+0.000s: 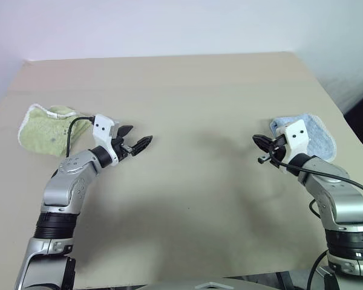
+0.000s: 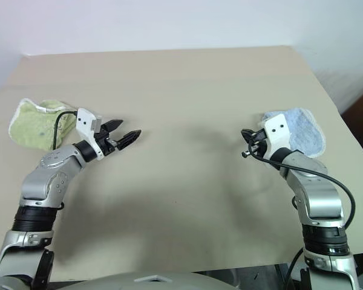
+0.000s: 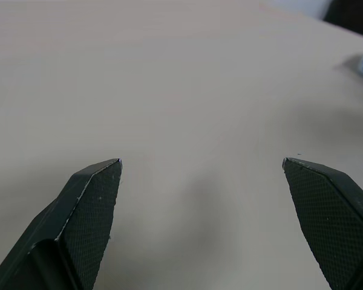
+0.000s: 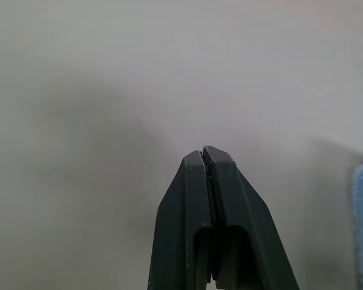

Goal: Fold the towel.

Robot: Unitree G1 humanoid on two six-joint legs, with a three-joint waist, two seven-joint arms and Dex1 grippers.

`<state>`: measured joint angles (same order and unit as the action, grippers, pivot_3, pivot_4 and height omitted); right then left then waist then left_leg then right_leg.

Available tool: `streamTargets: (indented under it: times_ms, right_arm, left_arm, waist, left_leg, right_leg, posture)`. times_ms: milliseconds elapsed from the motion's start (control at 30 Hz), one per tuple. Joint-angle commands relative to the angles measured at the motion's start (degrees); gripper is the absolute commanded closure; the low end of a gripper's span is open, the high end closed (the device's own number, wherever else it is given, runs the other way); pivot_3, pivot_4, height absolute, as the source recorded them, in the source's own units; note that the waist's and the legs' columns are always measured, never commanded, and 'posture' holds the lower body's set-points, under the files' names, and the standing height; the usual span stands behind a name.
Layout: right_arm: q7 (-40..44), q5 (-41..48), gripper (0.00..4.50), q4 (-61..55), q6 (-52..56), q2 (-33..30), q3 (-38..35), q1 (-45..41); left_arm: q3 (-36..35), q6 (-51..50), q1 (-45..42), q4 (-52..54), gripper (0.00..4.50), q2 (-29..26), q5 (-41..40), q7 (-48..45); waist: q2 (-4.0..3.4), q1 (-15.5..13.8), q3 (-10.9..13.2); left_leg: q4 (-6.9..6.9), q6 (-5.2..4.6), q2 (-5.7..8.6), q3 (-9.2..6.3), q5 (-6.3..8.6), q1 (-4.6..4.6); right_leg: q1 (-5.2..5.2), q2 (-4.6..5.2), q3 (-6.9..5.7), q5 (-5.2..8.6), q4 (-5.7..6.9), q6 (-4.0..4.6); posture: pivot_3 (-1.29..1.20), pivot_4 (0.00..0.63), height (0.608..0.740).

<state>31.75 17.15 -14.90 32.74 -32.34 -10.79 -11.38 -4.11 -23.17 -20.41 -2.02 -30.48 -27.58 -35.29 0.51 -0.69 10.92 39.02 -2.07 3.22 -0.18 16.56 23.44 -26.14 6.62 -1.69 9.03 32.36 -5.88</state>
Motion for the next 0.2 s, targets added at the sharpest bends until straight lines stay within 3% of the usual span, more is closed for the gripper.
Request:
streamTargets:
  times_ms: [33, 200]
  right_arm:
    - [-0.3, 1.7, 4.50, -4.3, -0.2, -0.1, -1.8, 0.9]
    - [-1.1, 2.4, 4.50, -5.3, -0.4, 0.6, -1.3, 2.0]
  left_arm:
    - [-2.5, 1.8, 0.1, 0.9, 0.02, -0.9, 0.5, -1.5]
    - [-2.3, 2.5, 0.0, 0.0, 0.02, -1.5, 2.8, -2.5]
  waist:
    - [0.00, 0.0, 0.0]
    - [0.00, -0.1, 0.0]
  left_leg:
    - [0.02, 0.00, 0.00, 0.00, 0.00, 0.00]
    - [0.03, 0.00, 0.00, -0.01, 0.00, 0.00]
  right_leg:
    - [0.02, 0.00, 0.00, 0.00, 0.01, 0.00]
    - [0.00, 0.01, 0.00, -0.02, 0.04, -0.03]
  posture:
    - [0.00, 0.150, 0.728]
    - [0.00, 0.150, 0.728]
